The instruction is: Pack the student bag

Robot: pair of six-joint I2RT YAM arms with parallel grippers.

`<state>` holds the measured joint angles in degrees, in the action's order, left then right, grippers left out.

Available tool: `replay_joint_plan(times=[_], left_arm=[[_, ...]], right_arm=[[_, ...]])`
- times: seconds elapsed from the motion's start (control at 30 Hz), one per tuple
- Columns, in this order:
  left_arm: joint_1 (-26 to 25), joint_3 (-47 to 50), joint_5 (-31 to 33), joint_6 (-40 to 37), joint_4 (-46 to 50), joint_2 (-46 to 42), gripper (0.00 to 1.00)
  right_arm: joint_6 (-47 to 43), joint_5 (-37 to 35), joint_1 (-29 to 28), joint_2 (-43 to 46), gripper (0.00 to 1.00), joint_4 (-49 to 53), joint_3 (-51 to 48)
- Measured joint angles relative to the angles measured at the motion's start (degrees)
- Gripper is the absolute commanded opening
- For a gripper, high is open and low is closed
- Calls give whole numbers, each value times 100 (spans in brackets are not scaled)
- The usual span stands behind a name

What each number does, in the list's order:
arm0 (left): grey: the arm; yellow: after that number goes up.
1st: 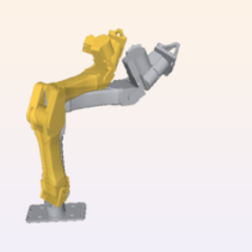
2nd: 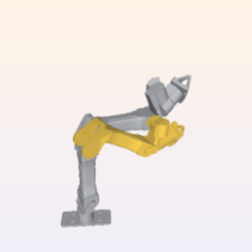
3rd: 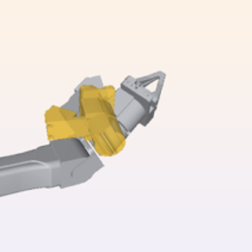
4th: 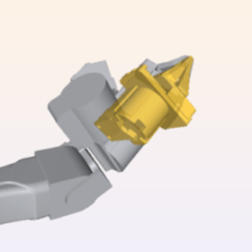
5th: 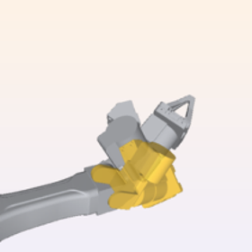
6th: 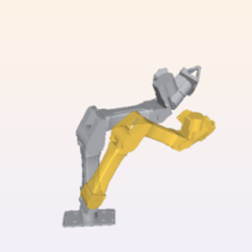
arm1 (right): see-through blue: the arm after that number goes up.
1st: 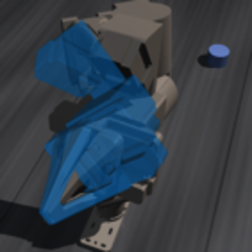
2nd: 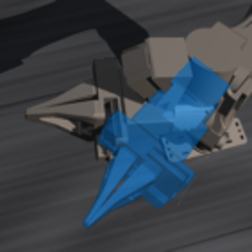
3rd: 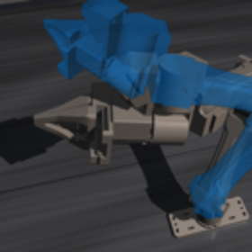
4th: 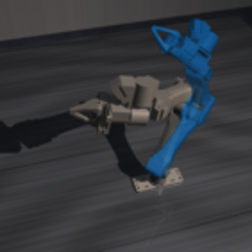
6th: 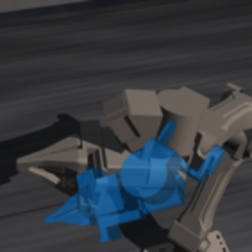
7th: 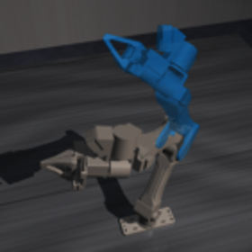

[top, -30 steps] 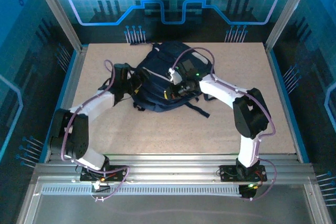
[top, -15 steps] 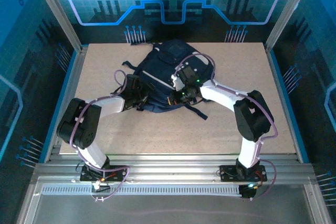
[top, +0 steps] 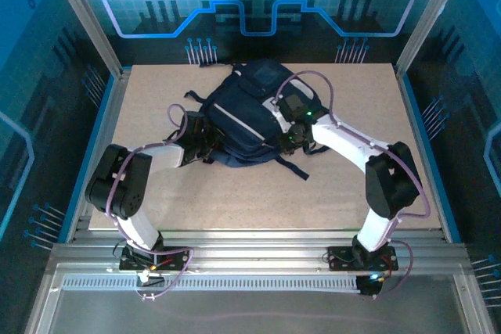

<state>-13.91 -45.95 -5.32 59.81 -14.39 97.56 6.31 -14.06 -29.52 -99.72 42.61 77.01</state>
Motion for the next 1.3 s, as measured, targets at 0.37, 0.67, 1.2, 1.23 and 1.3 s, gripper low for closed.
replay_joint_plan(times=[0.37, 0.67, 1.2, 1.23, 1.3], left_arm=[[155, 74, 144, -149, 74, -129, 0], [155, 74, 103, -260, 157, -219, 0], [168, 74, -9, -297, 341, -387, 1], [170, 74, -11, -297, 343, -389, 1], [170, 74, -11, -297, 343, -391, 1]], right_arm=[[-514, -1104, 216, -269, 1, 162, 925], [-487, 1191, -144, 267, 38, -651, -463], [-295, 1405, -802, -741, 29, -1657, -358], [-280, 1360, -802, -802, 21, -1683, -313], [-275, 1294, -807, -861, 5, -1703, -260]])
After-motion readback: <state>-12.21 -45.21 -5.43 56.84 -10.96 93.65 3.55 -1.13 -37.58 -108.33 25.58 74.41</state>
